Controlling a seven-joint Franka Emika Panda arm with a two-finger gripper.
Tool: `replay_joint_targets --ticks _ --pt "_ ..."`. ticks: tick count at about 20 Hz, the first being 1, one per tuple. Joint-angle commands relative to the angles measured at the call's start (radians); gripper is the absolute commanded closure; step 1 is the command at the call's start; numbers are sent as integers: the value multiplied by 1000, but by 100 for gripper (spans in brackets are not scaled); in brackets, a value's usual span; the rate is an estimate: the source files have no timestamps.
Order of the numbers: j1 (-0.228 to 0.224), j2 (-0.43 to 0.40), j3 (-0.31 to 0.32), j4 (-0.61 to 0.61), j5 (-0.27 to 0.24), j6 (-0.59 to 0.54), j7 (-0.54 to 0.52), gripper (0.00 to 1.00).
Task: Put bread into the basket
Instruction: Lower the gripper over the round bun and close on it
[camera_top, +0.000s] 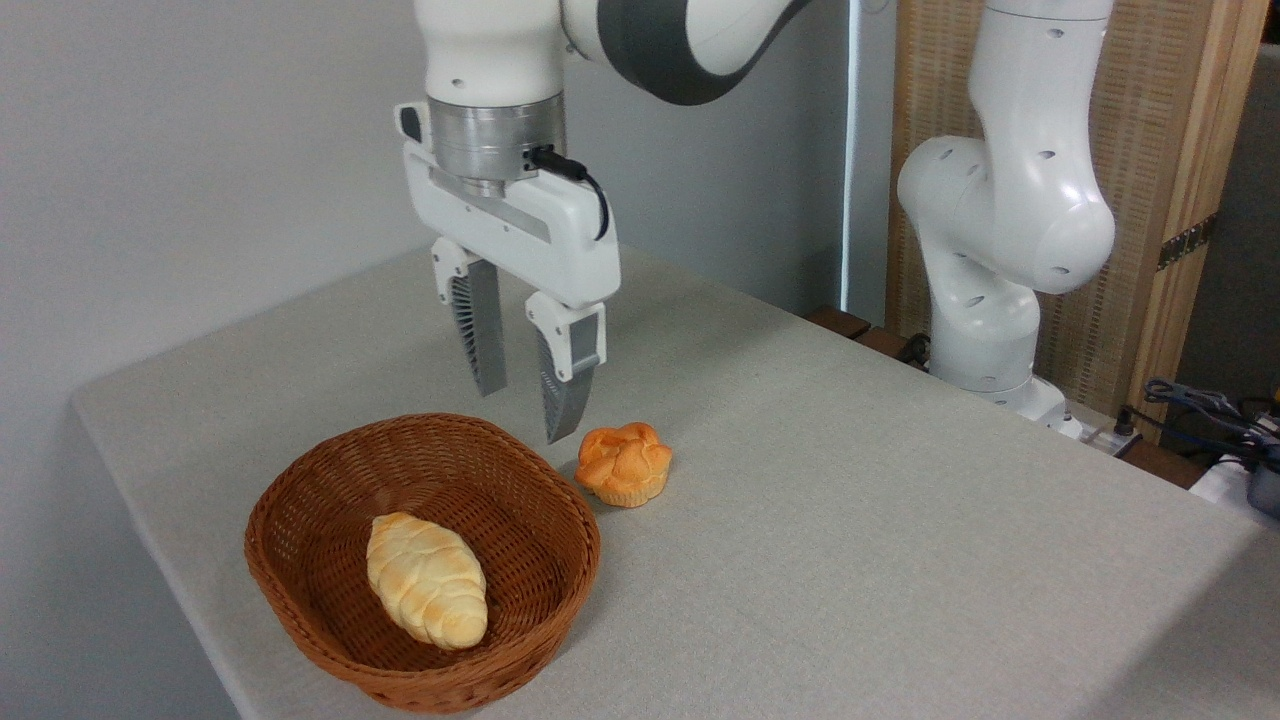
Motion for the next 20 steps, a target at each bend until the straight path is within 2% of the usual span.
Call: replay_joint_targets --ticks 1,10,12,20 --pt "-8 -106 11 -113 10 -2 35 0" --pt "-14 -145 9 -299 16 62 73 0" --pt "-29 -139 6 -326 16 69 77 0" --pt "-69 -82 4 -337 15 102 78 0"
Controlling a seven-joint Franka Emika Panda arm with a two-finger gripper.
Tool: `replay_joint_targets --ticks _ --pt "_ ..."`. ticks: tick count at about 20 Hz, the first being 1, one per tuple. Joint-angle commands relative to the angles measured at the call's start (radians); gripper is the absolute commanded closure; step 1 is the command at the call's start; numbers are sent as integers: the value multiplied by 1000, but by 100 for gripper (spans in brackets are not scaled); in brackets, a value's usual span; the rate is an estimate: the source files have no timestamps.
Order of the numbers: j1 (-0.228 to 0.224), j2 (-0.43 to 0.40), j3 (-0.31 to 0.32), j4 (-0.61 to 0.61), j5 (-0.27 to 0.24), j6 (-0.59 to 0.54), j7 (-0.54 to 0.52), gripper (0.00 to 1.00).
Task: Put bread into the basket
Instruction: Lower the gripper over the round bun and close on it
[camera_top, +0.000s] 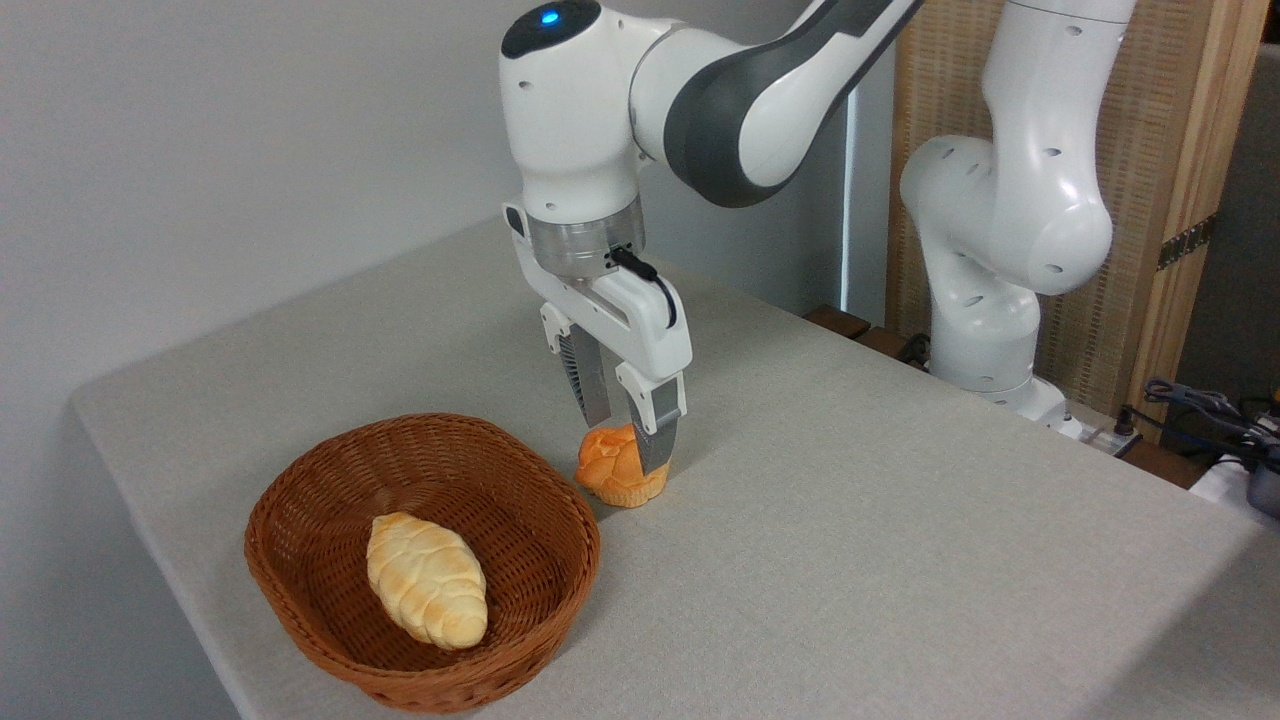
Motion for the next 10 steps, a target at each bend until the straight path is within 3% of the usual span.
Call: replay_joint_targets --ticks 1,7,10 --pt "-18 33 4 -5 16 27 7 0" --pt "-19 50 3 -5 21 56 18 1" --pt "-19 53 3 -5 21 56 27 16"
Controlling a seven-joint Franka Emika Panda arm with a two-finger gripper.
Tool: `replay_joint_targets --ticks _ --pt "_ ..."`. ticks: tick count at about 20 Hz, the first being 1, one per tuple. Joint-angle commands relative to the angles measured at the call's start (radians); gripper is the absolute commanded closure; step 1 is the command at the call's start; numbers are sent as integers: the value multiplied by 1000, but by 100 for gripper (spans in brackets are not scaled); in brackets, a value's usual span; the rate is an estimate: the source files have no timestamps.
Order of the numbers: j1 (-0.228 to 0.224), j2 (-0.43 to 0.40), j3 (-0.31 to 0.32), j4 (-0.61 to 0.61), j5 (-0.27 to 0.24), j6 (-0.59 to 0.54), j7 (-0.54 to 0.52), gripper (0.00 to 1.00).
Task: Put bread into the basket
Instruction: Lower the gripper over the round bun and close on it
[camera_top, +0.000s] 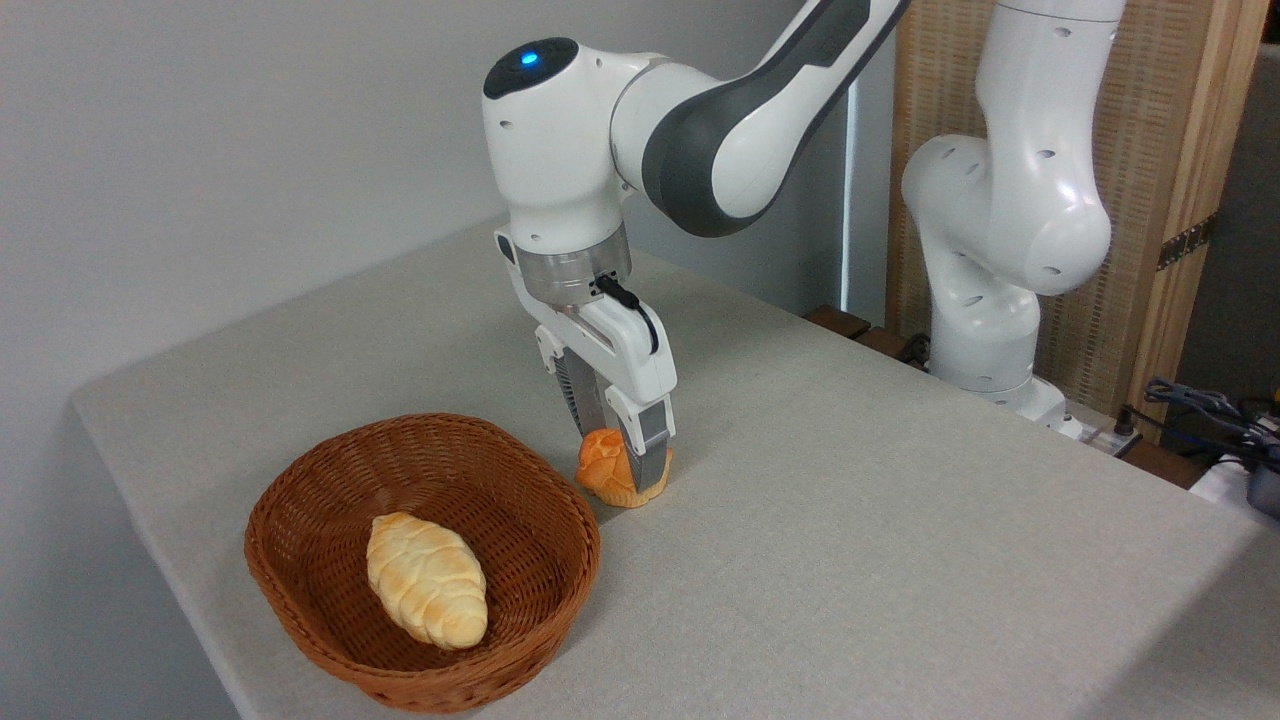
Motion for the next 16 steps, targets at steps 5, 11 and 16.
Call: replay_joint_targets --ticks 5,11,16 --pt "-26 16 4 -5 20 22 45 57" --pt "-24 14 4 0 20 22 50 57" --pt "-24 11 4 0 20 21 50 57"
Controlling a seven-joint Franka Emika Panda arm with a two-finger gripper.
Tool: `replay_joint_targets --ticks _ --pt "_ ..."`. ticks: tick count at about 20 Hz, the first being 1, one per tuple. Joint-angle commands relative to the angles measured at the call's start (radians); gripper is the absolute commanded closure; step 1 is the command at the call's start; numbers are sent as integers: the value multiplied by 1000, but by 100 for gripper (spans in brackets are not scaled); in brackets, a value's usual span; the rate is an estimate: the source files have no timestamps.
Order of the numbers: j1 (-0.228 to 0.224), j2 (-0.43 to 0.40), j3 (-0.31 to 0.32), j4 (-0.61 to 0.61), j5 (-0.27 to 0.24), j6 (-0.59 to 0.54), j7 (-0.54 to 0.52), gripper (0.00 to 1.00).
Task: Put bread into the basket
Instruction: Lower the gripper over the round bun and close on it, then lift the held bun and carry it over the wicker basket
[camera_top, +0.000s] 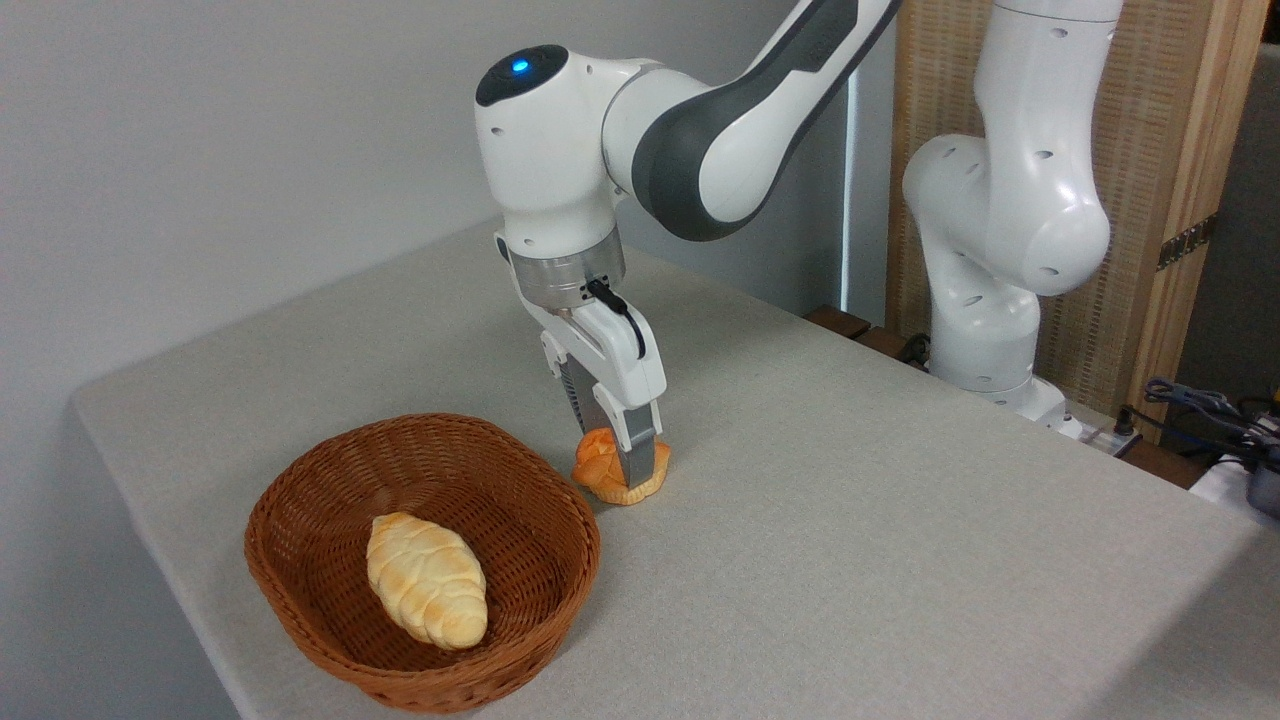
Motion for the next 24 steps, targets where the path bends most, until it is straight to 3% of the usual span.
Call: replay_joint_targets --ticks 1,7,15,18,21,23,24 --pt "-10 -4 5 -3 17 20 12 57" --pt "-10 -22 3 21 15 5 6 55" --pt "-4 -60 20 167 -8 -173 18 55" --pt "1 -42 52 219 -97 -106 20 48" --pt "1 -5 57 221 -120 36 18 48" --pt "1 16 58 221 -178 121 20 38" --pt "1 30 58 221 -183 152 20 31"
